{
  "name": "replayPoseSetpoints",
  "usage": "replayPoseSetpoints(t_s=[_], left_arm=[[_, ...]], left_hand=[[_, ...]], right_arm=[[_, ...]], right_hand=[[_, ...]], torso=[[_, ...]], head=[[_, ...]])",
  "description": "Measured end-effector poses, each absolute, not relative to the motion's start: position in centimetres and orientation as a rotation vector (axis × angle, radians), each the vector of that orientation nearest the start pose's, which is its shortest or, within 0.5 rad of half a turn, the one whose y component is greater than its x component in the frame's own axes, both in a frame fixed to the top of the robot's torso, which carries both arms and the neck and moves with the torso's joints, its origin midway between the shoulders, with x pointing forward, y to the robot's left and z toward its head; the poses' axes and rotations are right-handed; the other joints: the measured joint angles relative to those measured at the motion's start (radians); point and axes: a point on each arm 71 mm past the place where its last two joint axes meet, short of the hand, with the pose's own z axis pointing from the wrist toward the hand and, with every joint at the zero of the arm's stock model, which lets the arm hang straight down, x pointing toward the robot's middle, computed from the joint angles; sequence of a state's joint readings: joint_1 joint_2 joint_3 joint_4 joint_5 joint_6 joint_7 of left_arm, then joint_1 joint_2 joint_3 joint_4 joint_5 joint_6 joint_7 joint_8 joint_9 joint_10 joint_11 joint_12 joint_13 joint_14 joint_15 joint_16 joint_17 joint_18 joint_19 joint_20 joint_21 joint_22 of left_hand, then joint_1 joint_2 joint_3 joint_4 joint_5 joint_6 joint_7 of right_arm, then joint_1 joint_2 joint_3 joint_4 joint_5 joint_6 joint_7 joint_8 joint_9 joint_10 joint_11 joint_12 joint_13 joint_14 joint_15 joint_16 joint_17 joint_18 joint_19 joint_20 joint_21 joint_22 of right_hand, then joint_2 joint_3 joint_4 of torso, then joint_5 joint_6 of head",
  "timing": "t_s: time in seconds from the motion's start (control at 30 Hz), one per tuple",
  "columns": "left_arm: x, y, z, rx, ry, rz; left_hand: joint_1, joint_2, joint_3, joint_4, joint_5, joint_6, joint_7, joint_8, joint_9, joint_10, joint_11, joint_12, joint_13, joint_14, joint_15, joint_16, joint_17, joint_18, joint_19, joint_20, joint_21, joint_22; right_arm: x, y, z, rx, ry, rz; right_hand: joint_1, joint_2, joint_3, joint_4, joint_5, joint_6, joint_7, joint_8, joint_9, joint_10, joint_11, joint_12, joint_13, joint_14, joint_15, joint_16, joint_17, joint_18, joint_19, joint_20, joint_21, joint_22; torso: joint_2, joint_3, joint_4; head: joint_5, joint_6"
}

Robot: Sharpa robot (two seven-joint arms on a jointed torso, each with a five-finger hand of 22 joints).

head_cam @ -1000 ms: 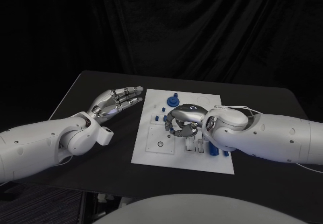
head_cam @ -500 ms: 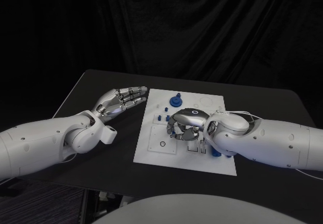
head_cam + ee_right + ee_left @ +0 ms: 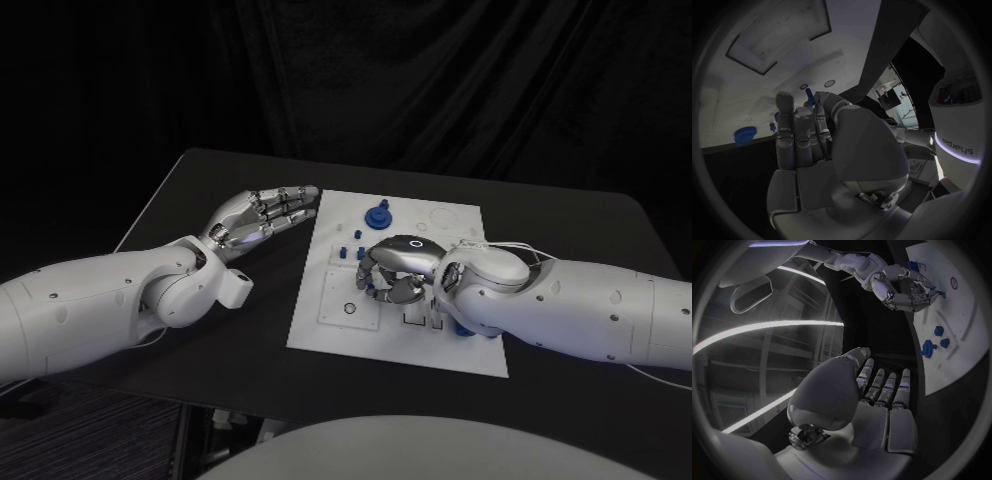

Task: Assemble the parts on the task board

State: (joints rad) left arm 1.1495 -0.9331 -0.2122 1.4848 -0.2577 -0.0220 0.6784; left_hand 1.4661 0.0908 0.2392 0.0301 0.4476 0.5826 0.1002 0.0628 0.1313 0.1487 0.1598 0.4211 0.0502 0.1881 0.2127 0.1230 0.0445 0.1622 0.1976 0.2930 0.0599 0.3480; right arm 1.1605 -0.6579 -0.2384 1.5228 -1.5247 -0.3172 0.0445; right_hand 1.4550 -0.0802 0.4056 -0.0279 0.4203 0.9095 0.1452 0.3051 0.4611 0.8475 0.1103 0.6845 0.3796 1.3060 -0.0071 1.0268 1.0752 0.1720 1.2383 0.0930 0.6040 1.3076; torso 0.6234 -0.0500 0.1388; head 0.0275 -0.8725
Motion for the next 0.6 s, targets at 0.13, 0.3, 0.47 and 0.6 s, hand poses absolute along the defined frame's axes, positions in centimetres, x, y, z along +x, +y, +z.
replayPoseSetpoints(t_s=[0.13, 0.3, 0.47, 0.6], left_arm=[[44.44, 24.75, -24.19, -0.749, 1.556, -1.724], [44.43, 24.7, -24.27, -0.75, 1.558, -1.726], [44.39, 24.69, -24.36, -0.752, 1.56, -1.727], [44.37, 24.65, -24.39, -0.752, 1.561, -1.728]], left_hand=[[0.0, 0.0, 0.0, 0.0, 0.0, 0.0, 0.0, 0.0, 0.0, 0.0, 0.0, 0.0, 0.0, 0.0, 0.0, 0.0, 0.0, 0.0, 0.0, 0.0, 0.0, 0.0], [0.0, 0.0, 0.003, -0.003, 0.0, 0.0, 0.0, 0.0, 0.0, 0.0, 0.0, 0.0, 0.0, 0.0, 0.0, 0.0, 0.0, 0.0, 0.0, 0.0, 0.0, 0.001], [0.0, 0.0, 0.003, -0.003, 0.0, 0.0, 0.0, 0.0, 0.0, 0.0, 0.0, 0.0, 0.0, 0.0, 0.0, 0.0, 0.0, 0.0, 0.001, 0.0, 0.0, 0.002], [0.0, 0.0, 0.003, -0.003, 0.0, 0.0, 0.0, 0.0, 0.0, 0.0, 0.0, 0.0, 0.0, 0.0, 0.0, 0.0, 0.0, 0.0, 0.007, 0.0, 0.0, 0.003]], right_arm=[[42.48, -10.17, -26.45, -0.508, 1.768, 0.909], [42.58, -10.18, -26.54, -0.507, 1.769, 0.906], [42.64, -10.13, -26.67, -0.508, 1.772, 0.904], [42.66, -10.14, -26.9, -0.507, 1.777, 0.901]], right_hand=[[0.005, -0.003, 0.0, 0.0, 0.0, 0.0, 0.0, 0.0, 0.0, 0.0, 0.0, -0.001, 0.0, 0.0, 0.0, -0.005, -0.003, 0.0, 0.0, 0.0, 0.0, 0.0], [0.005, -0.003, -0.001, -0.001, 0.0, 0.0, 0.0, 0.0, 0.0, 0.0, 0.0, 0.002, 0.0, 0.0, 0.0, -0.008, -0.003, 0.0, 0.0, 0.0, 0.0, 0.0], [0.005, -0.003, 0.002, -0.004, -0.004, 0.0, 0.0, 0.0, 0.001, 0.0, 0.0, 0.002, 0.0, 0.0, 0.0, -0.008, -0.004, 0.0, 0.0, 0.0, -0.006, 0.0], [0.005, -0.003, 0.002, -0.004, -0.004, 0.0, 0.0, 0.0, 0.001, 0.0, 0.0, 0.002, 0.0, 0.0, 0.0, -0.008, -0.006, 0.0, 0.0, 0.0, -0.006, 0.0]], torso=[[0.0, 0.0, -0.0007], [0.0, 0.0, -0.001], [-0.001, 0.0001, -0.0009], [-0.001, 0.0001, -0.0006]], head=[[0.003, 0.0], [0.004, 0.0], [0.003, 0.0], [0.003, 0.0]])
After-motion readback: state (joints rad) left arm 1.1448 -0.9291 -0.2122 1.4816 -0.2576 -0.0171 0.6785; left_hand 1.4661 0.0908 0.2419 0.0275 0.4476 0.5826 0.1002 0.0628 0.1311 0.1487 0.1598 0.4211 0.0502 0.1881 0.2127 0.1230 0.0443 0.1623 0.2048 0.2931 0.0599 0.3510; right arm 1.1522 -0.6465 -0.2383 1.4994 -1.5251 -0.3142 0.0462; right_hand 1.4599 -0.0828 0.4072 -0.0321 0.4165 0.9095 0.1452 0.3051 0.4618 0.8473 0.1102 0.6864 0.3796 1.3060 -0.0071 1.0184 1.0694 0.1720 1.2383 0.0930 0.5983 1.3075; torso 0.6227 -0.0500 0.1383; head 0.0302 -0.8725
